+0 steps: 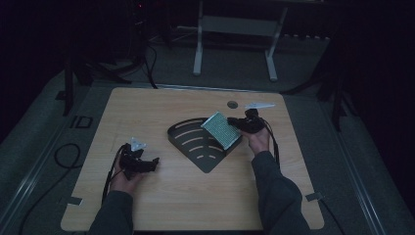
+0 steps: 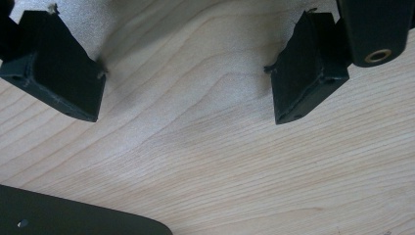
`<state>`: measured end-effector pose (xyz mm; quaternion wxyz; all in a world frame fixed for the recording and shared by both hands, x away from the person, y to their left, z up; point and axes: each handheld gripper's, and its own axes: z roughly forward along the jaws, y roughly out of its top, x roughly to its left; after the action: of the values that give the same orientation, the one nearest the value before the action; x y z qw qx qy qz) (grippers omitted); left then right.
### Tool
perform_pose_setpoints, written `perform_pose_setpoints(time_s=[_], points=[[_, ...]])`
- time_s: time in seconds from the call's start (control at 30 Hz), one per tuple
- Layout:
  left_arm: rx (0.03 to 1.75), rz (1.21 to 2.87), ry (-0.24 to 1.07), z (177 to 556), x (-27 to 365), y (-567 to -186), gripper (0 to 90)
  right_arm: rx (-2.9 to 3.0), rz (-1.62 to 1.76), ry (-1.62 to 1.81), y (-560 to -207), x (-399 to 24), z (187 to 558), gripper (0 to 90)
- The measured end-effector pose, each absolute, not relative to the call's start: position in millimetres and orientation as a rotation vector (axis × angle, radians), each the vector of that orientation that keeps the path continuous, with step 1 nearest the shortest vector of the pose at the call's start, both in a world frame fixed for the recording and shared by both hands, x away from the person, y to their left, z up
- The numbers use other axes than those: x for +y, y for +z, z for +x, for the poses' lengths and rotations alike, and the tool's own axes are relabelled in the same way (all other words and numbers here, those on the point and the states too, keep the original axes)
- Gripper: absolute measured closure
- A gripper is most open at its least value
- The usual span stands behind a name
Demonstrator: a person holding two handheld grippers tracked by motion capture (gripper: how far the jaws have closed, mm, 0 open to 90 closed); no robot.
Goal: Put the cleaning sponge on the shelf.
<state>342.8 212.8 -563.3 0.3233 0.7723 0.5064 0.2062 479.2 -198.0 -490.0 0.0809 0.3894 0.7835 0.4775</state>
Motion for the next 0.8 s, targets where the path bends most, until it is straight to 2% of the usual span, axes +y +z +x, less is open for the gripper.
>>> perform_pose_setpoints(time_s=[0.8], points=[[1.332,2.026,0.543,343,213,-563,13.1,2.358,1.186,1.389,-502,-188,483,89.5]])
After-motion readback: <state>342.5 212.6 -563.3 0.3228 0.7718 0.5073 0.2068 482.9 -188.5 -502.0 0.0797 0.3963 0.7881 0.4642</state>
